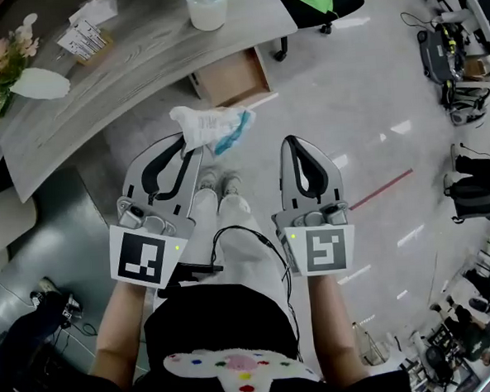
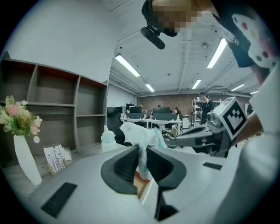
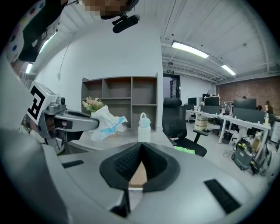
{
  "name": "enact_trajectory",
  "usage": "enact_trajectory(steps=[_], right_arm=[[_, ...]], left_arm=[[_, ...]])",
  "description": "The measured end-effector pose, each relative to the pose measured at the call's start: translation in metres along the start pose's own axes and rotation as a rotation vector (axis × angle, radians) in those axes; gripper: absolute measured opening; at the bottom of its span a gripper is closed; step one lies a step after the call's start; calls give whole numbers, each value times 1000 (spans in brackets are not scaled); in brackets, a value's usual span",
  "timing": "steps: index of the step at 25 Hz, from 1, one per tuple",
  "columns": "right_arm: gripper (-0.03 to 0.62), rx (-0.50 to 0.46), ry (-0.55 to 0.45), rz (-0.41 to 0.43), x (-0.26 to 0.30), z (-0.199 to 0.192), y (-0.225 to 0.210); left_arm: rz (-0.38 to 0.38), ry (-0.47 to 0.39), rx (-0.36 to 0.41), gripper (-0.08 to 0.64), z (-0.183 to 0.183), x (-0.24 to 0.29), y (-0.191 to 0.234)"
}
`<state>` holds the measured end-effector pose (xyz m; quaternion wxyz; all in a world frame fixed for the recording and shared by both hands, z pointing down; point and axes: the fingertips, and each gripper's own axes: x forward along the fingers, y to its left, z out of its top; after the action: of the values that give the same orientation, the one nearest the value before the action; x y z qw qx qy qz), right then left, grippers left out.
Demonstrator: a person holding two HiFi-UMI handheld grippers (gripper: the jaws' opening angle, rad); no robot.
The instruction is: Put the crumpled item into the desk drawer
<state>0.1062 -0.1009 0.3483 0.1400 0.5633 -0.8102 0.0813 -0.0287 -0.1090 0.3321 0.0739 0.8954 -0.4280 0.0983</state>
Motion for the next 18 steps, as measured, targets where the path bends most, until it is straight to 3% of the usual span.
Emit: enact_trajectory(steps=[6,13,18], right_arm=[[5,-10,48,3,15,-32,-1],[5,67,81,17,30,-65,4],[5,22,99,1,43,-86,-4]], left_arm=[[-10,36,-21,58,-32,10,2],[-15,90,-56,58,-71,18,3],[-25,115,-42,58,-96,31,5]])
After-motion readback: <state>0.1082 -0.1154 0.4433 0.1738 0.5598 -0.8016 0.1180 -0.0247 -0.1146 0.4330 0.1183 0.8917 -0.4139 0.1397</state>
